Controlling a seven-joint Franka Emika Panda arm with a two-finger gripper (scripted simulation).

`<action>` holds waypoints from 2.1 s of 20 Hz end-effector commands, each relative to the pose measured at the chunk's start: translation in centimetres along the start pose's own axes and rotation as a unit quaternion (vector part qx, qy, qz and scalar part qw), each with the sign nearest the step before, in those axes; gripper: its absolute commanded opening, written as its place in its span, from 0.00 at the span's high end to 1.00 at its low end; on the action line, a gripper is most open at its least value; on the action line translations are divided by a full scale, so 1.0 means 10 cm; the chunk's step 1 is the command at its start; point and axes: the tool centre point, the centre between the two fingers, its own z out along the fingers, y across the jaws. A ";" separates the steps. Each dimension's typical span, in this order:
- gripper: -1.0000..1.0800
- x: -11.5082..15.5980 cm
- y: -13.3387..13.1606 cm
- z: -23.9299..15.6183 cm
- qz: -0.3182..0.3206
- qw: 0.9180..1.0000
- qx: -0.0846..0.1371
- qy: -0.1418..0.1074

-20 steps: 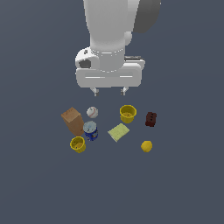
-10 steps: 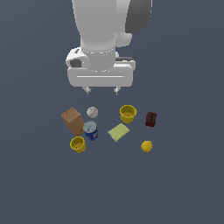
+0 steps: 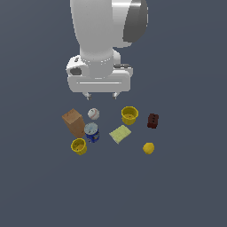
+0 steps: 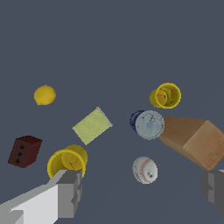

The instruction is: Pick up a designated object from a clutter of objects.

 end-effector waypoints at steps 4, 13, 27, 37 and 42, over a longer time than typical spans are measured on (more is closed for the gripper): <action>0.04 -0.08 0.13 0.31 -0.018 1.000 0.001 0.001; 0.04 -0.39 0.43 1.04 -0.065 0.998 0.002 0.004; 0.04 -1.09 0.74 1.92 -0.130 0.991 -0.001 0.008; 0.04 -1.28 0.79 2.08 -0.144 0.990 -0.003 0.008; 0.04 -1.04 0.81 1.85 -0.148 0.988 -0.017 0.041</action>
